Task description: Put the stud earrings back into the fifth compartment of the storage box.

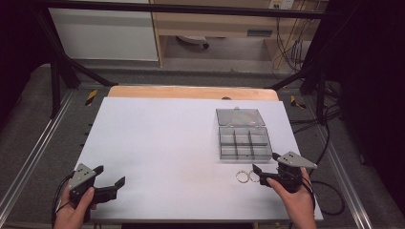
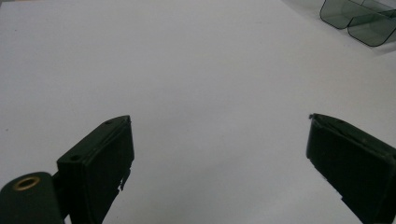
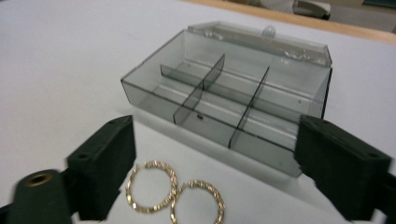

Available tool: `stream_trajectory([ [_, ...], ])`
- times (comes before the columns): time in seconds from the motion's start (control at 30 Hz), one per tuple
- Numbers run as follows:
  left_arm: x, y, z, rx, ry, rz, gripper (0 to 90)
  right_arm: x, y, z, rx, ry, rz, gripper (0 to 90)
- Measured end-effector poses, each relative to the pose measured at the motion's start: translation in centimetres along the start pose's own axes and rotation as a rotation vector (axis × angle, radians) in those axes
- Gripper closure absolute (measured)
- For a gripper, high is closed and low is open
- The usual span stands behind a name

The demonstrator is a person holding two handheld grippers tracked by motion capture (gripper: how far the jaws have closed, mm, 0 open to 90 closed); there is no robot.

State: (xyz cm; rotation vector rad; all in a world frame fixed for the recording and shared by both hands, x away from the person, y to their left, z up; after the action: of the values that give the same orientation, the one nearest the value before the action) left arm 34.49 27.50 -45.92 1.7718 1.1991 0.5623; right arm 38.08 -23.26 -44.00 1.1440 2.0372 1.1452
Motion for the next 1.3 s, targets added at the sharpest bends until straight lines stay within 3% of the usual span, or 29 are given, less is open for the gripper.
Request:
stream_trajectory([
  [0.2, 0.1, -0.1, 0.1, 0.007, -0.001, 0.003, 7.6, -0.5, -1.8, 0.5, 0.088, 0.004, 0.022, 40.3],
  [0.37, -0.1, -0.1, 0.1, 0.010, -0.011, 0.006, 7.7, -0.7, -3.2, 1.5, 0.157, 0.012, 0.005, 57.7],
  [0.47, -0.1, -0.2, 0.2, 0.017, -0.009, 0.007, 7.7, -0.3, -3.9, 2.6, 0.208, 0.036, -0.026, 63.5],
  [0.63, -0.1, -0.4, 0.2, 0.030, -0.004, 0.010, 7.7, -0.6, -4.7, 4.0, 0.273, 0.030, -0.046, 70.1],
  [0.83, -0.1, -0.5, 0.4, 0.040, -0.003, 0.012, 7.8, -0.6, -4.9, 4.1, 0.251, 0.069, -0.031, 86.3],
  [1.07, -0.1, -0.5, 0.3, 0.040, -0.004, 0.011, 7.8, -0.7, -4.9, 3.5, 0.255, 0.075, -0.019, 87.1],
  [1.3, 0.1, -0.5, 0.4, 0.042, 0.005, 0.006, 7.8, -1.0, -4.2, 2.1, 0.193, 0.085, 0.024, 87.1],
])
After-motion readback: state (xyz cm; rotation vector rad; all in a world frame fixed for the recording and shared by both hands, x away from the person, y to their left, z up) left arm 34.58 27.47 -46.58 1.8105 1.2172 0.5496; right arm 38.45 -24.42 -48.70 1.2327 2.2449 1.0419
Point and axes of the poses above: each handheld gripper's, and its own axes: z roughly forward along the jaws, y roughly out of its top, x roughly to its left, the point moved 7 cm from there along z, roughly forward along the jaws, and after that the axes turned 3 degrees about -z, right-handed, at the moved point
